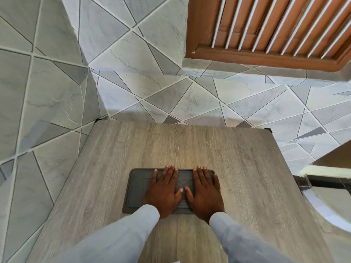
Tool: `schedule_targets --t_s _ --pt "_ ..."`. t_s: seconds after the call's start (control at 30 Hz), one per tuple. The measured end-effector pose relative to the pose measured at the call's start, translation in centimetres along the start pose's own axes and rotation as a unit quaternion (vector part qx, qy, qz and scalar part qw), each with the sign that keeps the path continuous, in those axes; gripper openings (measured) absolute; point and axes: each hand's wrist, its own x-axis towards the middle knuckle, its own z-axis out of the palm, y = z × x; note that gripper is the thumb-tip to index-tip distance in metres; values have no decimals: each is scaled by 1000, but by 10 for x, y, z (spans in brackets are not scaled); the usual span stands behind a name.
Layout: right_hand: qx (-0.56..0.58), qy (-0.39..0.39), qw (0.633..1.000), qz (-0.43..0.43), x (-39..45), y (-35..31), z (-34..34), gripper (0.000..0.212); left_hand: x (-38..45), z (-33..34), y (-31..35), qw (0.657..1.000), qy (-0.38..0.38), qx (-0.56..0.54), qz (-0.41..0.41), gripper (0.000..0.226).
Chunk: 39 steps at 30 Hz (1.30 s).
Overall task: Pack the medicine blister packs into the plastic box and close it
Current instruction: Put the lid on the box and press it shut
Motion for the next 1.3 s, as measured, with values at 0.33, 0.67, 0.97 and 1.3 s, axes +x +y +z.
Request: schedule_targets --t_s 0.33,0.67,0.97,1.3 --pt "10 20 1000 -4 4 2 2 73 3 5 -3 1000 19 -8 -1 72" --pt "17 -6 1000 14 0 0 -1 73 -5 -3 -29 1000 17 5 -13 76" --pt "27 -12 998 61 1 1 2 73 -26 -6 -78 996 21 31 -84 76" --pt "29 -61 997 26 -1 7 -7 85 -24 -6 -68 995 23 21 -97 78"
